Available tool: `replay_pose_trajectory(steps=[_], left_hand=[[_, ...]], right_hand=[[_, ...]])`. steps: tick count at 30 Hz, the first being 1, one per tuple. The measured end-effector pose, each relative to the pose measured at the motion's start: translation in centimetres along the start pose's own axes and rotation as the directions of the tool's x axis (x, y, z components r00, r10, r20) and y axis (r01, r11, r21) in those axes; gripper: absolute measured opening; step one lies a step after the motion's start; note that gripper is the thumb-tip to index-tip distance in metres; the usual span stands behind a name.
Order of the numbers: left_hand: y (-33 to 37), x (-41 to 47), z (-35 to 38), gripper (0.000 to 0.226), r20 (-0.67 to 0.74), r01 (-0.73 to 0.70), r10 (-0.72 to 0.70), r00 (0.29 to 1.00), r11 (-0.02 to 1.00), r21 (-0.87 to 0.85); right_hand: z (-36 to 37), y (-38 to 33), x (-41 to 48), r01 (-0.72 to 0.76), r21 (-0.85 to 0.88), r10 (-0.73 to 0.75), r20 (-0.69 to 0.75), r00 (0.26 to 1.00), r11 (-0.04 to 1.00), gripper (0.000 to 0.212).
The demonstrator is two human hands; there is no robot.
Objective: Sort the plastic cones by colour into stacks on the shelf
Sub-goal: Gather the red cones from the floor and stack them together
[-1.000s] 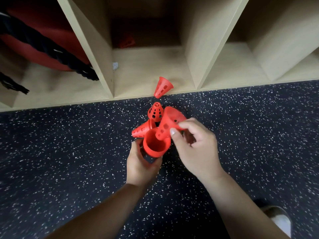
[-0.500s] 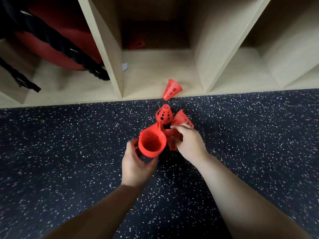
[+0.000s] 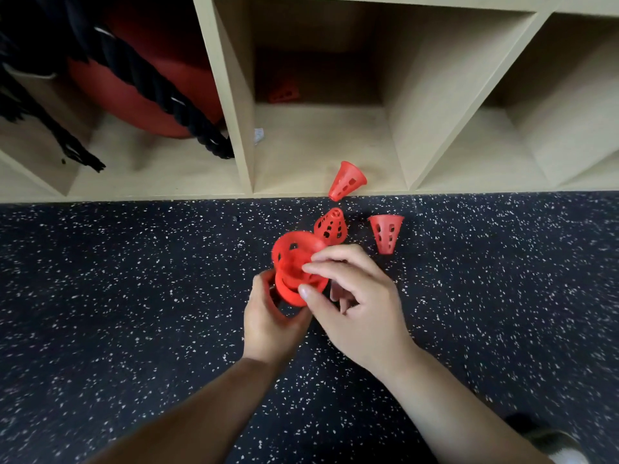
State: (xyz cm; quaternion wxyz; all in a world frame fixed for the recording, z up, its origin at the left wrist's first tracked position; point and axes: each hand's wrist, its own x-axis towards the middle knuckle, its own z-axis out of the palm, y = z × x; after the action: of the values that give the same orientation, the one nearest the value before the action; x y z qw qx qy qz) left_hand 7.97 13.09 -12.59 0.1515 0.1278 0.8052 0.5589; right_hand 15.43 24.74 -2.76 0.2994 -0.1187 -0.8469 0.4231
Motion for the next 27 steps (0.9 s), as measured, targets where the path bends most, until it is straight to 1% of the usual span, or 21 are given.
replay_pose_trajectory(steps=[1, 2, 3, 4, 5, 6, 7, 8, 10, 12, 14, 15, 16, 18, 20, 22, 24, 26, 27], left_hand=[[0.1, 0.1, -0.1, 0.060, -0.001, -0.006, 0.006, 1.000, 1.000, -0.003], [0.1, 0.2, -0.2, 0.061, -0.005, -0.012, 0.012, 1.000, 1.000, -0.003], [0.0, 0.4, -0.4, 0.062, -0.011, -0.015, 0.015, 1.000, 1.000, 0.005], [0.0, 0.5, -0.6, 0.063, -0.013, -0.011, 0.011, 1.000, 1.000, 0.019], [-0.1, 0.7, -0.8, 0.064, -0.017, -0.001, 0.002, 1.000, 0.999, 0.034], [-0.2, 0.9, -1.0, 0.064, -0.026, 0.007, -0.006, 1.000, 0.999, 0.043], [-0.5, 1.1, -1.2, 0.064, -0.036, 0.013, -0.011, 0.999, 0.999, 0.053], [-0.7, 1.2, -1.4, 0.065, -0.045, 0.017, -0.014, 0.999, 0.998, 0.059], [-1.0, 1.4, -1.7, 0.064, -0.051, 0.022, -0.018, 0.999, 0.998, 0.064], [-1.2, 1.6, -2.1, 0.063, -0.049, 0.033, -0.030, 0.998, 0.998, 0.055], [-1.3, 2.0, -2.3, 0.062, -0.062, 0.041, -0.038, 0.997, 0.998, 0.046], [-1.4, 2.3, -2.4, 0.062, -0.073, 0.042, -0.039, 0.997, 0.998, 0.046], [-1.5, 2.6, -2.4, 0.063, -0.081, 0.044, -0.039, 0.996, 0.998, 0.055], [-1.7, 3.2, -2.5, 0.065, -0.084, 0.043, -0.036, 0.996, 0.996, 0.075], [-1.7, 3.7, -2.3, 0.066, -0.075, 0.037, -0.031, 0.997, 0.997, 0.074], [-1.5, 4.0, -1.9, 0.067, -0.070, 0.017, -0.012, 0.998, 0.997, 0.074], [-1.4, 4.2, -1.3, 0.067, -0.072, -0.022, 0.026, 0.997, 0.998, 0.058], [-1.3, 4.3, -0.6, 0.067, -0.068, -0.060, 0.062, 0.996, 0.998, 0.032], [-1.1, 4.4, -0.3, 0.067, -0.061, -0.069, 0.071, 0.996, 0.997, 0.026]], right_hand=[[0.1, 0.2, -0.3, -0.007, 0.016, 0.007, -0.023, 1.000, 1.000, 0.020], [0.2, 0.6, -0.5, -0.027, 0.031, 0.030, -0.084, 0.996, 0.999, 0.021], [0.3, 1.2, -0.6, -0.087, 0.042, 0.093, -0.171, 0.981, 0.995, 0.020], [0.4, 2.0, -0.6, -0.198, 0.051, 0.205, -0.265, 0.942, 0.979, 0.017], [0.7, 3.0, -0.4, -0.340, 0.060, 0.340, -0.337, 0.878, 0.938, 0.015], [1.3, 4.3, -0.1, -0.490, 0.061, 0.478, -0.353, 0.804, 0.870, 0.016], [1.9, 5.5, 0.3, -0.610, 0.037, 0.588, -0.317, 0.744, 0.792, 0.018], [2.6, 6.5, 0.7, -0.682, -0.010, 0.657, -0.254, 0.709, 0.732, 0.023], [4.3, 8.4, 1.2, -0.714, -0.101, 0.706, -0.105, 0.700, 0.693, 0.031], [5.7, 9.5, 1.6, -0.714, -0.129, 0.717, -0.031, 0.697, 0.688, 0.025], [6.5, 9.7, 1.9, -0.703, -0.110, 0.703, -0.048, 0.710, 0.703, 0.013], [6.4, 9.5, 2.2, -0.676, -0.093, 0.667, -0.105, 0.737, 0.731, 0.011], [6.0, 9.0, 2.4, -0.621, -0.090, 0.599, -0.186, 0.779, 0.779, 0.011], [4.2, 7.2, 3.3, -0.449, -0.097, 0.398, -0.328, 0.857, 0.888, 0.012], [2.0, 4.9, 4.3, -0.262, -0.105, 0.209, -0.361, 0.909, 0.959, 0.013], [0.4, 3.0, 4.9, -0.104, -0.167, 0.048, -0.310, 0.950, 0.980, 0.015], [-0.3, 1.9, 4.9, 0.025, -0.228, -0.063, -0.163, 0.985, 0.973, 0.019], [-0.4, 1.7, 4.4, 0.085, -0.204, -0.090, -0.015, 0.996, 0.975, 0.027], [-0.8, 1.9, 4.0, 0.084, -0.188, -0.086, -0.003, 0.996, 0.979, 0.030]])
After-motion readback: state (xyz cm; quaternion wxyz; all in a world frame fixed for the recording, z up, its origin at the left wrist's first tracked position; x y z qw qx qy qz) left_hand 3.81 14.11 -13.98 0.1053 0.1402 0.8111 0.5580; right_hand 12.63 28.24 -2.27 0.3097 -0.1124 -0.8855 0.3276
